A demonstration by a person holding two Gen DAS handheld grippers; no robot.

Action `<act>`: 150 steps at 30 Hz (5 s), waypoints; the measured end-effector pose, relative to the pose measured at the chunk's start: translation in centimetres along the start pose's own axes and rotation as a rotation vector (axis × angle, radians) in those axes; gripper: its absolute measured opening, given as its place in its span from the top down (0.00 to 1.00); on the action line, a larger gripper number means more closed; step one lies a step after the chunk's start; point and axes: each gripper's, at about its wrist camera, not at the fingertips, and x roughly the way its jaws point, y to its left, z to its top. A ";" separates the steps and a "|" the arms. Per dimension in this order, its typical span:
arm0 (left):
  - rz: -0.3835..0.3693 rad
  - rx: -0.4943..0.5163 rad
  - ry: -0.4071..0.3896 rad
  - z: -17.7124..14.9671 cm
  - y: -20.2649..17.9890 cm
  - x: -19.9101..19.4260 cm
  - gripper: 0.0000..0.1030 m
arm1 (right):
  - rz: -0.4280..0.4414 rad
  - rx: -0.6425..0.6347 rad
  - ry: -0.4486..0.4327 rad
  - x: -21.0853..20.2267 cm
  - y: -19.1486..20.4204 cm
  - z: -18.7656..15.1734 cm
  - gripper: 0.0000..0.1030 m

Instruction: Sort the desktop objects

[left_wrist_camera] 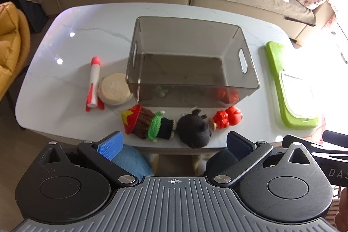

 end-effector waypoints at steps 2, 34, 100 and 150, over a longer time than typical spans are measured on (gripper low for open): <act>0.000 0.004 0.002 0.1 0.2 0.0 0.00 | -0.001 0.000 -0.001 -0.1 0.2 -0.1 0.00; 0.011 -0.013 0.010 -0.5 0.5 1.1 0.00 | -0.005 -0.019 0.033 0.4 1.9 -0.5 0.00; -0.108 -0.492 0.040 -3.1 9.2 24.1 0.03 | 0.312 0.295 -0.140 15.1 -4.9 -5.2 0.00; -0.284 -0.368 -0.101 -3.3 14.3 13.5 0.08 | 0.337 0.087 -0.209 12.6 4.2 -9.4 0.00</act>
